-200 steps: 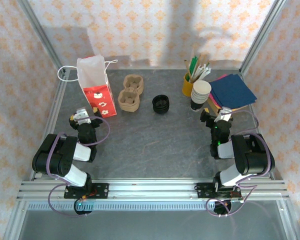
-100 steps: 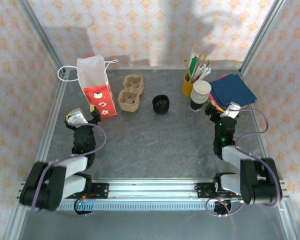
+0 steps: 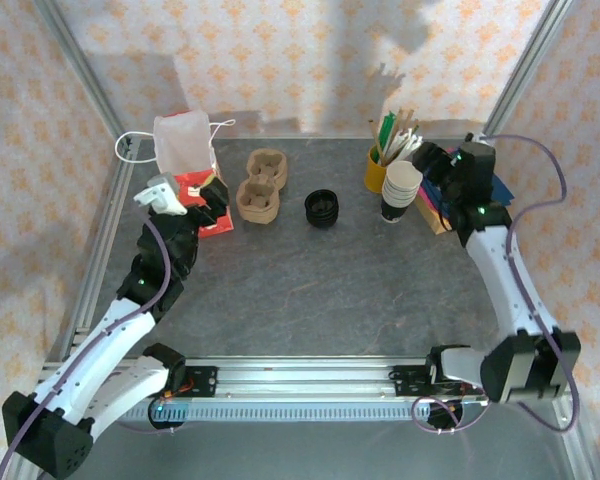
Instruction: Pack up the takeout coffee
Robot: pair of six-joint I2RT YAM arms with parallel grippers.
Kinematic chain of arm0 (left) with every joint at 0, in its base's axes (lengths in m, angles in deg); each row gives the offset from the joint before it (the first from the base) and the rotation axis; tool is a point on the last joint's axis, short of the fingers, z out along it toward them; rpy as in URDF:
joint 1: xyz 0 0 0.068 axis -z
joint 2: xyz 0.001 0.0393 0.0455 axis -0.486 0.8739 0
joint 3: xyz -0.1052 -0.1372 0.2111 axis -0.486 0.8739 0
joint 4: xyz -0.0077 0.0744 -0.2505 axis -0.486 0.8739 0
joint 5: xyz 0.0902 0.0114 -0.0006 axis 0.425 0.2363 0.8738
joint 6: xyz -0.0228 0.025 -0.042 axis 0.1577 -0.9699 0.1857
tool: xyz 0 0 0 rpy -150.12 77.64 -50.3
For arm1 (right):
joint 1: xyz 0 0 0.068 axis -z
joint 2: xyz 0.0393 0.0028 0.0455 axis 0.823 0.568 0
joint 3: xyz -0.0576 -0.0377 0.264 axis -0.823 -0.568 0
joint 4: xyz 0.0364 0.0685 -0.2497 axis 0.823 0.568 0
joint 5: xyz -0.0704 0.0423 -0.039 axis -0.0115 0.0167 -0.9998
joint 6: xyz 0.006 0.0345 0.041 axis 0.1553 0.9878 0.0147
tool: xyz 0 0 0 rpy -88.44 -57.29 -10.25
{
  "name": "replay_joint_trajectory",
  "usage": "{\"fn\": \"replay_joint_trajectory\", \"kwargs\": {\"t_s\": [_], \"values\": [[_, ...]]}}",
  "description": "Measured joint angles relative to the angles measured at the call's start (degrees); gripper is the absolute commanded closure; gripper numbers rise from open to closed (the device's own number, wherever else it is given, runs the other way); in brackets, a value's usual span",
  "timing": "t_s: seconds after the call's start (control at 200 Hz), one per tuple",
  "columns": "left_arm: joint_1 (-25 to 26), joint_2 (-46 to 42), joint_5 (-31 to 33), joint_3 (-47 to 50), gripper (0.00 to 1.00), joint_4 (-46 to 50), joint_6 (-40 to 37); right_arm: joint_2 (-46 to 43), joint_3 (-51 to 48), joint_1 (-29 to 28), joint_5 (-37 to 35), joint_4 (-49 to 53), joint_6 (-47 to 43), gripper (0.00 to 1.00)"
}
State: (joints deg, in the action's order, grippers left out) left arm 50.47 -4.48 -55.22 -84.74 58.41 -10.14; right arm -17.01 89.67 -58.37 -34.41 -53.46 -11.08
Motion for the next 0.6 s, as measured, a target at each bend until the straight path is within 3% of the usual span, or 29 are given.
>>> {"fn": "replay_joint_trajectory", "kwargs": {"t_s": [0.175,0.275,0.601], "values": [[0.0,6.54,-9.31,-3.13,0.01,6.03,2.16,10.91,7.23,-3.69,-1.77,13.64,-0.63,0.38],[0.0,9.77,-12.46,-4.17,0.01,7.1,2.12,14.73,9.92,-3.98,-3.15,18.78,-0.68,0.4],[0.0,12.63,-16.81,-5.35,0.01,6.82,1.14,20.72,16.5,-3.96,-6.1,23.65,-0.9,0.54]]}}
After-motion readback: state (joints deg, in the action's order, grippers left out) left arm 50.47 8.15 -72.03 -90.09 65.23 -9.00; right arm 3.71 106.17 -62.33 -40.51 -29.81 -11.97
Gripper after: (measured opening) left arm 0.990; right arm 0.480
